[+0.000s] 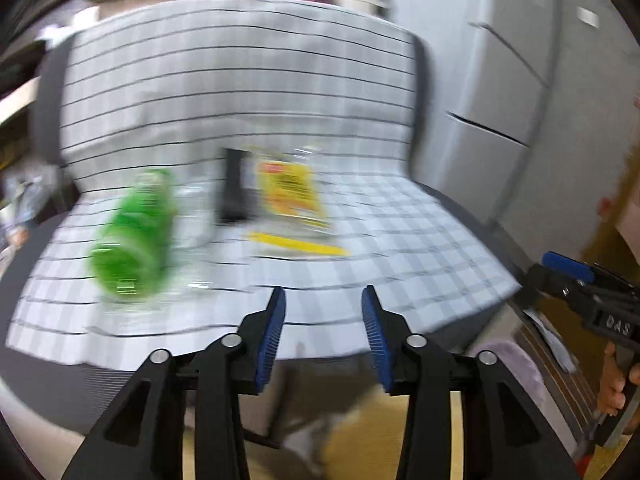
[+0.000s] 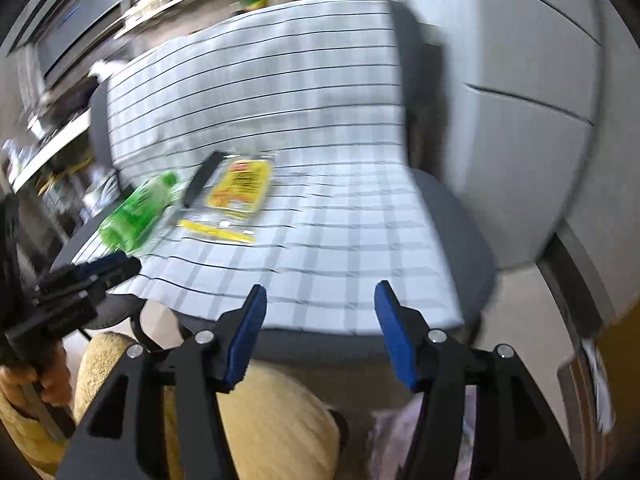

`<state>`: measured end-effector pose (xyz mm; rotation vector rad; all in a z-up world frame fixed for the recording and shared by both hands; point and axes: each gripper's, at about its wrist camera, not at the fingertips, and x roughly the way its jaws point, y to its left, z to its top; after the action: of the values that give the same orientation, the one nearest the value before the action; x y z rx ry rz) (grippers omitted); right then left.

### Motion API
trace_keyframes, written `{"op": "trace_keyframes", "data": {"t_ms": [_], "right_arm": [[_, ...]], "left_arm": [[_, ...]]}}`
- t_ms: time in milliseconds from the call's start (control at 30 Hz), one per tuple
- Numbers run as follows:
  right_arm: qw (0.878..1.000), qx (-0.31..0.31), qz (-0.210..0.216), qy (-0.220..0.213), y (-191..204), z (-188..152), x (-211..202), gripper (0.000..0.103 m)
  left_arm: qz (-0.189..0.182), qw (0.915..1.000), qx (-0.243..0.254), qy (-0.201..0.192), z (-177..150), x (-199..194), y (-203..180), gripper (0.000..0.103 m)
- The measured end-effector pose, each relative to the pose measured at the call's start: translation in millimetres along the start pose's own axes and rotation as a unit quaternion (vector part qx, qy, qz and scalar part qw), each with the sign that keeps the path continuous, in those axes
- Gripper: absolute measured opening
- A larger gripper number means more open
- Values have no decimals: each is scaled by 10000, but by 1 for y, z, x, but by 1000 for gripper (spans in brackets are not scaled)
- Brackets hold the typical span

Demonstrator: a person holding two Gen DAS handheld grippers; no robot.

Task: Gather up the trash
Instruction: 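Move both tools back toward the chair, then grasp the yellow snack packet with the right gripper while the left grasps the black pouch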

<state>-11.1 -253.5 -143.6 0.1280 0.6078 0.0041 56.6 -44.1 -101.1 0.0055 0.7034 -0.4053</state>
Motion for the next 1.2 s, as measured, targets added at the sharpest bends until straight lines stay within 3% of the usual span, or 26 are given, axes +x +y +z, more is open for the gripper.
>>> {"op": "trace_keyframes", "data": {"t_ms": [200,433,467,533,767,867,967,1000,1100,1133,1200], "right_arm": [[9971,-708,238,153,63,25,57,60],[9885,-1440,219,396,124,38,120,60],[9881,-1478,154,407,130,39,125,61],[9866,-1584,-17,393,148,43,141,73],[9742,-2005,-1021,184,185,47,182,73],[9683,-2067,-1394,154,187,48,193,63],[9687,-1975,-1490,183,182,51,196,47],[9699,-1913,-1486,250,178,53,197,31],[9740,-1733,-1438,229,165,58,189,13],[9764,-1678,-1345,182,160,61,183,2],[9825,-1481,-1120,110,146,66,168,2]], "left_arm": [[776,9956,-521,-32,6,-12,66,51],[905,9921,-864,-16,7,-9,99,51],[893,9919,-898,-19,6,-9,101,51],[865,9915,-967,-21,4,-7,107,51],[808,9901,-1151,-7,1,-3,119,51],[796,9900,-1169,-6,0,-3,120,51],[795,9902,-1149,-22,0,-4,120,51],[798,9901,-1151,-22,0,-4,119,51],[799,9905,-1122,-28,1,-5,117,51],[799,9908,-1095,-35,2,-6,115,51],[776,9915,-1039,-41,5,-7,112,51]]}}
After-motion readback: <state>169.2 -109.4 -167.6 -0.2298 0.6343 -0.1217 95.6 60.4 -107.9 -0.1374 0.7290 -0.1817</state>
